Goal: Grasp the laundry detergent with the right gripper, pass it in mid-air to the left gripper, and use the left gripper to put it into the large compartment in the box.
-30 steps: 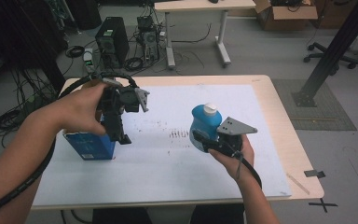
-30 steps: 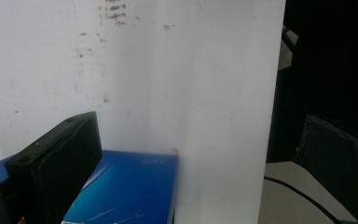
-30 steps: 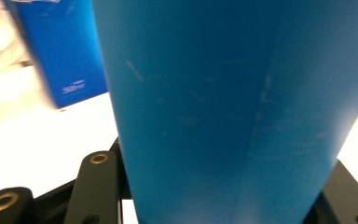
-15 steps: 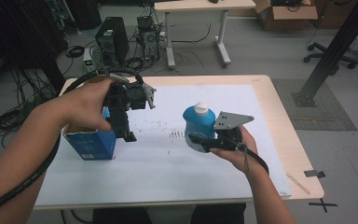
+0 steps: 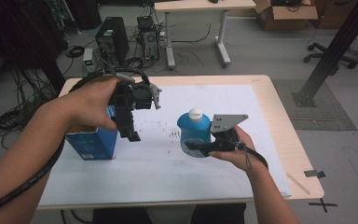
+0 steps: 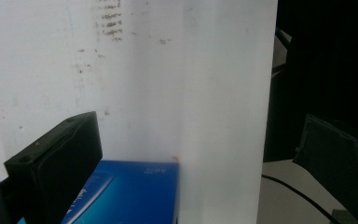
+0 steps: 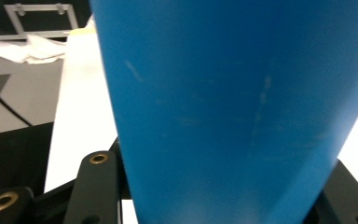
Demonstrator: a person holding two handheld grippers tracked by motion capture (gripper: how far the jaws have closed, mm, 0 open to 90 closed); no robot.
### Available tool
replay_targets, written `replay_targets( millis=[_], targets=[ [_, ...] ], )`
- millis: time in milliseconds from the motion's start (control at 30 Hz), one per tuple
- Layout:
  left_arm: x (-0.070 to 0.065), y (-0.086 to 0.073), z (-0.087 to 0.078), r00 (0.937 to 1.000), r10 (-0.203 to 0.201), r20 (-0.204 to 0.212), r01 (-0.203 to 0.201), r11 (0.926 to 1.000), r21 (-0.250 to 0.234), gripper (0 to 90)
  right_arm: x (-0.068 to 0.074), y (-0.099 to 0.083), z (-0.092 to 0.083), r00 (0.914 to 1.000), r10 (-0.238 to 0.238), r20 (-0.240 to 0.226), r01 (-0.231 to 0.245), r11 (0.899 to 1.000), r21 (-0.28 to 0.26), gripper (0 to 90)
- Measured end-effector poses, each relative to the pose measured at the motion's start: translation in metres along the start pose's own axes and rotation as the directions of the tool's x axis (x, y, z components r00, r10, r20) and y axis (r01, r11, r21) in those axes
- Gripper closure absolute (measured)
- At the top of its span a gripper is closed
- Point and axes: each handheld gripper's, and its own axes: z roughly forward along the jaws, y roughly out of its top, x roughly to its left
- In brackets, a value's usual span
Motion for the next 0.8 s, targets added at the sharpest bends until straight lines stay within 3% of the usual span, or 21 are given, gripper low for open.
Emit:
replay_targets(
  millis=[433, 800],
  targets=[
    [-0.006, 0.01, 0.007, 0.9991, 0.043, -0.005, -0.043, 0.999, 0.016, 0.2, 0.004, 0.001, 0.019, 0.997, -0.016, -0.076, 0.015, 1.0, -0.015, 46.1],
    [-0.01, 0.011, 0.019, 0.999, 0.045, 0.002, -0.045, 0.9983, 0.036, 0.2, 0.013, 0.003, 0.041, 0.9924, -0.033, -0.119, 0.031, 0.999, -0.017, 46.1]
  ],
)
